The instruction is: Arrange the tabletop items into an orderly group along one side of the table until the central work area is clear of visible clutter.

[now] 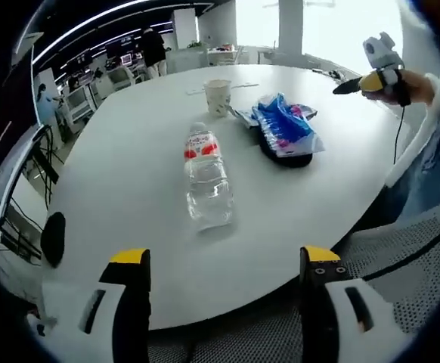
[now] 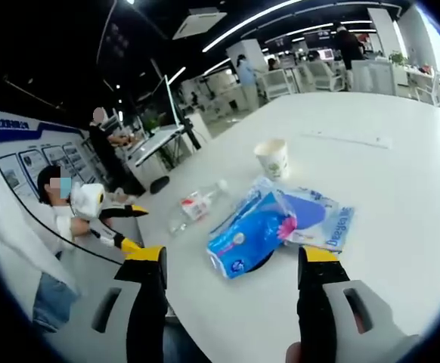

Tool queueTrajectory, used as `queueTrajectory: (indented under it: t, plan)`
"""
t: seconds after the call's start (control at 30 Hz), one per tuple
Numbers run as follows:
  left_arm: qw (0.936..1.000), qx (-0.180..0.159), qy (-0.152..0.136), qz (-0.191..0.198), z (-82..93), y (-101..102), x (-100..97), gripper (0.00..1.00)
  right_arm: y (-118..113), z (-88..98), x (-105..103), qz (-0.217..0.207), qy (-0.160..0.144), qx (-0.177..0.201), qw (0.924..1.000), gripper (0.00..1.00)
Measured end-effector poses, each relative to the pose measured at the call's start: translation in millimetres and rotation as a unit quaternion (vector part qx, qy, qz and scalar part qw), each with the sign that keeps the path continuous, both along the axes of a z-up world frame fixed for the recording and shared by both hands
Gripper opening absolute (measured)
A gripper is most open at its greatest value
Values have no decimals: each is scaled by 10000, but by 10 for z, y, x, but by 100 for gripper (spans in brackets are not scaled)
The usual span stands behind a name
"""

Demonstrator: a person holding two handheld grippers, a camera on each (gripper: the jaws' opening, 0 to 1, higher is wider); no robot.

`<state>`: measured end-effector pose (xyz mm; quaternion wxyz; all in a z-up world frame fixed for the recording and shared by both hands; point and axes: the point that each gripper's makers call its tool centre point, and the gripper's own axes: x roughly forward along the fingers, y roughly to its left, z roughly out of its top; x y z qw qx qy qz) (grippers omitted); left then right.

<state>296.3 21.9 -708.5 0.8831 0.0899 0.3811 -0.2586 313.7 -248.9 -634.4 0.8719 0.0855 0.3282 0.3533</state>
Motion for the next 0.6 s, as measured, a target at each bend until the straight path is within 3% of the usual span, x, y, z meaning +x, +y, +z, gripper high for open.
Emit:
queueTrajectory:
  t: [0.17, 0.37, 0.4, 0.47, 0.6]
  plan:
    - [9997, 220, -137, 37, 166, -116, 282, 78, -93, -17, -54, -98, 0, -72, 9999, 67]
    - [9991, -247, -327, 62, 499, -358, 703, 81, -211, 3, -14, -336, 0, 12, 9994, 66]
    - [9978, -452, -462, 155, 595, -405, 817, 82, -232, 10, 7, -407, -23, 38, 9992, 66]
    - [9962, -628, -443, 409, 671, -396, 971, 80, -240, 17, 14, -439, -23, 73, 9990, 66]
    - [9961, -578, -450, 500, 765, -386, 1174, 77, -261, 2, 17, -484, -1, 70, 9988, 64]
